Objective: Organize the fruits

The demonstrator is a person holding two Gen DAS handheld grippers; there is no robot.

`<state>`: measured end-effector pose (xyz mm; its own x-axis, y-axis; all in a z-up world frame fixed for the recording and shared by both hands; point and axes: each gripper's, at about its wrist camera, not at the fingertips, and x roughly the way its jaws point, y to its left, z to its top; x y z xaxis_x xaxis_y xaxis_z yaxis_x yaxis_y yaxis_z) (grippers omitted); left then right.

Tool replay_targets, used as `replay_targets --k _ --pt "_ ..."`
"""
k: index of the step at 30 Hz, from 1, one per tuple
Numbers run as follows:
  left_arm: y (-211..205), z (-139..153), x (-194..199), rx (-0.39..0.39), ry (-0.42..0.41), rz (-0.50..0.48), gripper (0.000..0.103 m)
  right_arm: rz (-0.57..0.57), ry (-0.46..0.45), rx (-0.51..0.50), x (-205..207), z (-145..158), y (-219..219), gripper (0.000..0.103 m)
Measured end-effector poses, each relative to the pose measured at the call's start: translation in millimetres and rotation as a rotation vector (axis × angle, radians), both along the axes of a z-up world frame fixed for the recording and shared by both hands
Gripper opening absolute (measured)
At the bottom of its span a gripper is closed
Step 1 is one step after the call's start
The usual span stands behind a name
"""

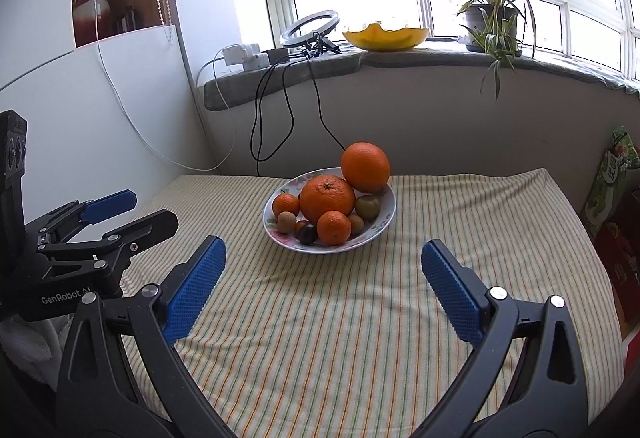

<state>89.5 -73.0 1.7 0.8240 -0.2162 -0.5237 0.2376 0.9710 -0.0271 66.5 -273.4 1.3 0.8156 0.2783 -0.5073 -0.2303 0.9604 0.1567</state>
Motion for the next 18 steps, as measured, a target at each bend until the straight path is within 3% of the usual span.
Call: replay_targets --k 18 --pt "-0.2 -1.8 1.3 0.002 -0.001 -0.001 0.082 -0.001 0.010 -0.014 2.5 -6.3 1.8 0.100"
